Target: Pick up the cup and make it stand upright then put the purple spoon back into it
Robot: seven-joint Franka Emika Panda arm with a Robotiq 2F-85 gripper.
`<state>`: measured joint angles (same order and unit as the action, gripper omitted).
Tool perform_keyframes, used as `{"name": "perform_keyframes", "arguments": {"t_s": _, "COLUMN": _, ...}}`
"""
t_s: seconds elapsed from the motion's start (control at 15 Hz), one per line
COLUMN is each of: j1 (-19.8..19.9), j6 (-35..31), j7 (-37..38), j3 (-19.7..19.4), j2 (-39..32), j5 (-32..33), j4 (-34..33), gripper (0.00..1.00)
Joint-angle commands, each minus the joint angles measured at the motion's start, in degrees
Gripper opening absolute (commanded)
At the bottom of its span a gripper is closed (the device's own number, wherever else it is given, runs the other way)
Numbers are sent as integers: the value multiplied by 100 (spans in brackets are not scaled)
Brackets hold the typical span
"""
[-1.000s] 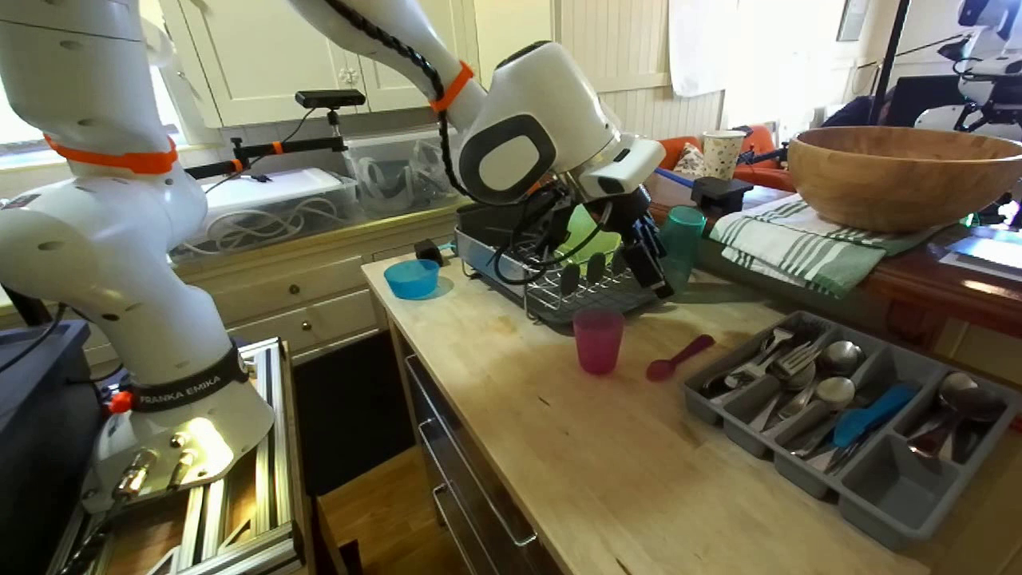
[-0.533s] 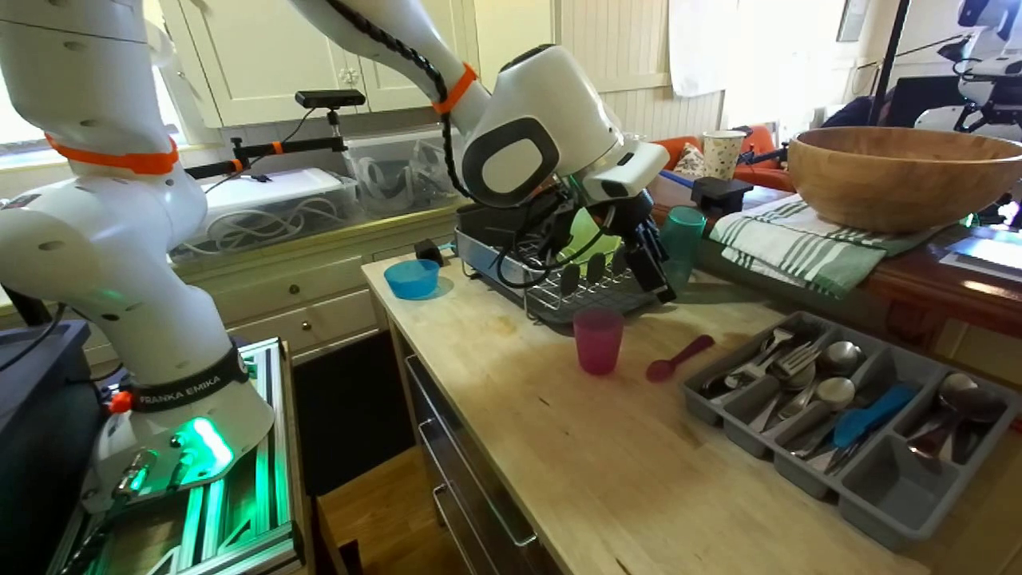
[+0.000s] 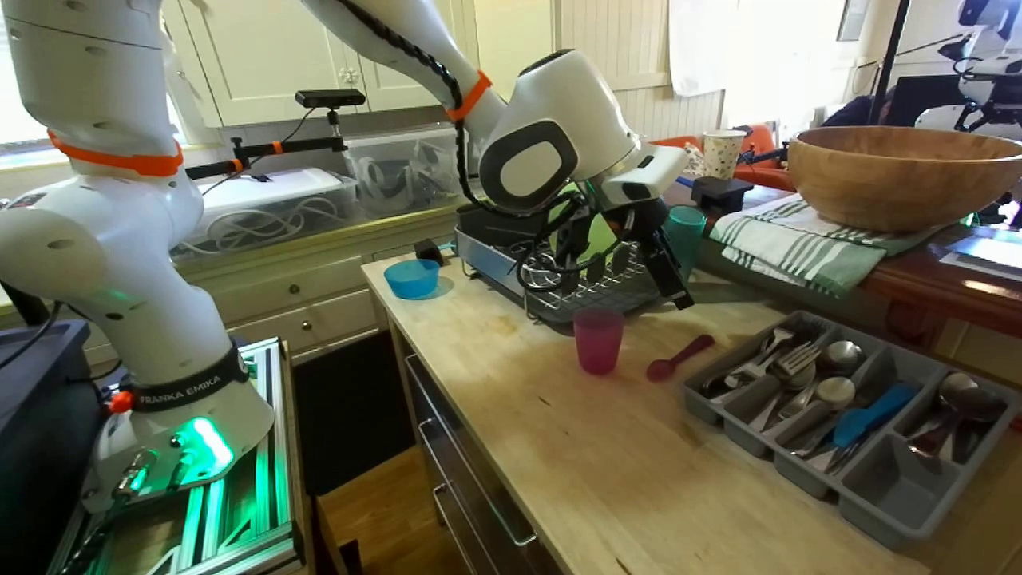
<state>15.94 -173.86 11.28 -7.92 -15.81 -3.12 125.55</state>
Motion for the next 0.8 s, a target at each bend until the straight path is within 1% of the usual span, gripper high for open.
{"name": "perform_keyframes", "arguments": {"t_s": 0.0, "j1": -82, "j6": 487, "j7": -418, "j3": 8, "j2": -419, "j5": -110, "j4": -559, "gripper": 100}}
{"name": "perform_keyframes", "arguments": {"t_s": 0.07, "j1": 134, "j6": 629, "j7": -491, "j3": 243, "j2": -511, "j5": -1, "j4": -686, "gripper": 100}}
{"name": "perform_keyframes", "arguments": {"t_s": 0.13, "j1": -58, "j6": 713, "j7": -643, "j3": 68, "j2": -605, "j5": -69, "j4": -786, "gripper": 100}}
{"name": "perform_keyframes", "arguments": {"t_s": 0.2, "j1": -32, "j6": 848, "j7": -792, "j3": 104, "j2": -677, "j5": -57, "j4": -885, "gripper": 100}}
{"name": "perform_keyframes", "arguments": {"t_s": 0.33, "j1": -68, "j6": 940, "j7": -970, "j3": 44, "j2": -855, "j5": 37, "j4": -1051, "gripper": 100}}
{"name": "perform_keyframes", "arguments": {"t_s": 0.47, "j1": -13, "j6": 967, "j7": -1221, "j3": 99, "j2": -1015, "j5": 29, "j4": -1191, "gripper": 100}}
{"name": "perform_keyframes", "arguments": {"t_s": 0.73, "j1": 144, "j6": 821, "j7": -1692, "j3": 320, "j2": -1297, "j5": -62, "j4": -1345, "gripper": 100}}
